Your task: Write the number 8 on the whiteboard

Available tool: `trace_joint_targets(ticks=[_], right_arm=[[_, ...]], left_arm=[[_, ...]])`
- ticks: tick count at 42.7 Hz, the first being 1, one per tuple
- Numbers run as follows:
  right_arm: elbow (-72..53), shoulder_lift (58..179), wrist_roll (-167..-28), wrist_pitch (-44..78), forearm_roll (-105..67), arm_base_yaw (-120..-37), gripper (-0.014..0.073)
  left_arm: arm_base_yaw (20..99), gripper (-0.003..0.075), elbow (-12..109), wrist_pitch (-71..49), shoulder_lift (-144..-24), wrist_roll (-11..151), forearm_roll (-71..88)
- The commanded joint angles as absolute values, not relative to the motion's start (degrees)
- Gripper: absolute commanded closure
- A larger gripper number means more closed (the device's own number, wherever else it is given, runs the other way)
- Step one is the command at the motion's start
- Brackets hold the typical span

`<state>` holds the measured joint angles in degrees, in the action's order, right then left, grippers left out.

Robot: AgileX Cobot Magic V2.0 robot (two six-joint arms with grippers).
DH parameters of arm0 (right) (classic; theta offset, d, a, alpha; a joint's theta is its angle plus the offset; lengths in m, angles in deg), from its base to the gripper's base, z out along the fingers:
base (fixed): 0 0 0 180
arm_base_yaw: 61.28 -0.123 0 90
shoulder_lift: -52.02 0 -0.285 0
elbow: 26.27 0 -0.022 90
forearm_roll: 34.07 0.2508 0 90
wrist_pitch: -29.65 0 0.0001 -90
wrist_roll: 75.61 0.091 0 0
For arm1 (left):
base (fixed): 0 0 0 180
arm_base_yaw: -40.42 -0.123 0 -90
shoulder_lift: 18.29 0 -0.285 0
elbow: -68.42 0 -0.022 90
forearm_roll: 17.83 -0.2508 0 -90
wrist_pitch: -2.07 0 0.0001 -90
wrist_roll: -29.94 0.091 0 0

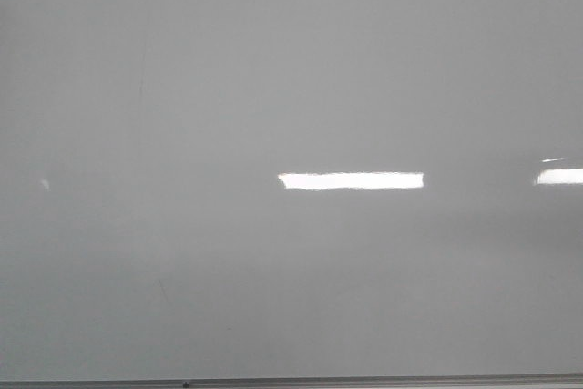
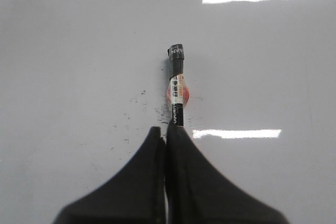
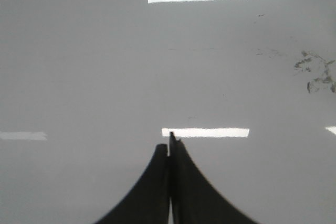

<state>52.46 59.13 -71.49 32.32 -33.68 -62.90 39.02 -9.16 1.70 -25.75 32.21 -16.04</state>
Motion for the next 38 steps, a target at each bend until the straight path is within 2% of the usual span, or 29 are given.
trace_joint_targets(ticks=[1, 38], right_arm=[[52.33, 58.17, -71.22, 37.21, -34.45, -62.74, 0.0661], [52.33, 58.17, -71.22, 38.58, -34.4, -62.75, 0.0661]], left_arm=[[39.5, 0.0741, -9.93, 6.44, -24.98, 32.19, -15.56], [39.5, 0.0741, -9.93, 6.44, -24.98, 32.19, -15.56]])
